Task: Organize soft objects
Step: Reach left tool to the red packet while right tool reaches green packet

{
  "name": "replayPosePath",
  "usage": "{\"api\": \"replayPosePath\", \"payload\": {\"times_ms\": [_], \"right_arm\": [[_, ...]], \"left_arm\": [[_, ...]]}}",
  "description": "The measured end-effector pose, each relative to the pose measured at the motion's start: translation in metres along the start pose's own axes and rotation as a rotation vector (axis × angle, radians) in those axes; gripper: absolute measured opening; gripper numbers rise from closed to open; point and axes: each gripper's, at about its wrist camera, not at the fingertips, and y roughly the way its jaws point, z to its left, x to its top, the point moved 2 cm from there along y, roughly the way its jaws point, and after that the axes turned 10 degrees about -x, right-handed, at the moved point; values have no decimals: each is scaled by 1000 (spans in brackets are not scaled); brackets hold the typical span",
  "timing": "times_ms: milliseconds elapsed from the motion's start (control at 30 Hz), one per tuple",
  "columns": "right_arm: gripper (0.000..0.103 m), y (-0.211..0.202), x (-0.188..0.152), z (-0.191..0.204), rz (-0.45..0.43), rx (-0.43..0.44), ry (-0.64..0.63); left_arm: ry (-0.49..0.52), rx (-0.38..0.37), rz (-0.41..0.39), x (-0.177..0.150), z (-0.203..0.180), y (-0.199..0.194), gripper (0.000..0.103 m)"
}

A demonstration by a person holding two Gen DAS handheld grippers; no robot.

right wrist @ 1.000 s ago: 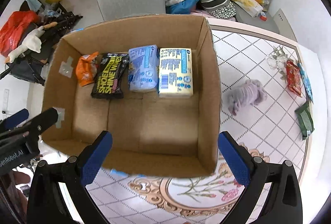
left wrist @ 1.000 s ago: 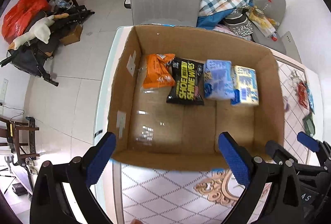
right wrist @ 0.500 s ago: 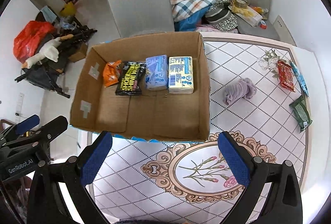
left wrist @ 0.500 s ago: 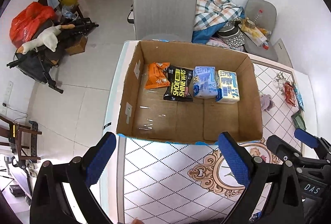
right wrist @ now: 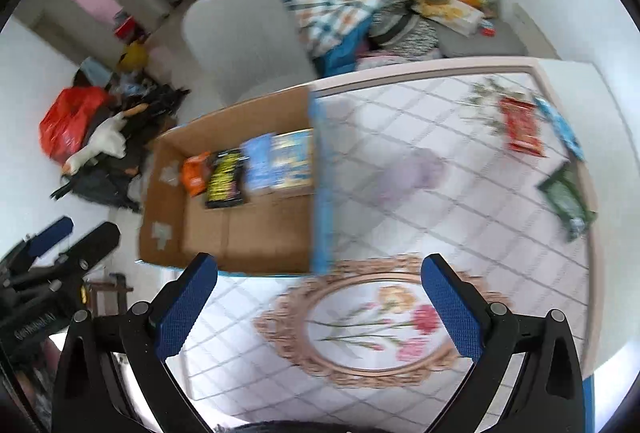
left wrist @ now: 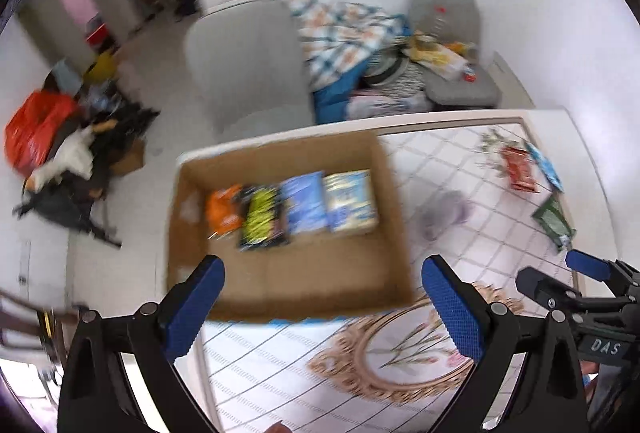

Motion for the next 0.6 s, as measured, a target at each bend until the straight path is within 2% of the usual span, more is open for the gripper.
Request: {"api": "replayPosePath", "payload": {"times_ms": [200,333,467,600], "right_arm": [[103,11,19,-125,25,-96,128],[103,36,33,-204,84,-202,160],[103,93,49,-267,194,-299,111],[103,153,53,-298,304,-314,49]], "left_arm": [[161,-63,68,54,-105,59,101],[197,-112,141,78,-155,108,101],[196,-162,243,94,-199,167,101],[181,-201,358,101,-241,231,101]]}}
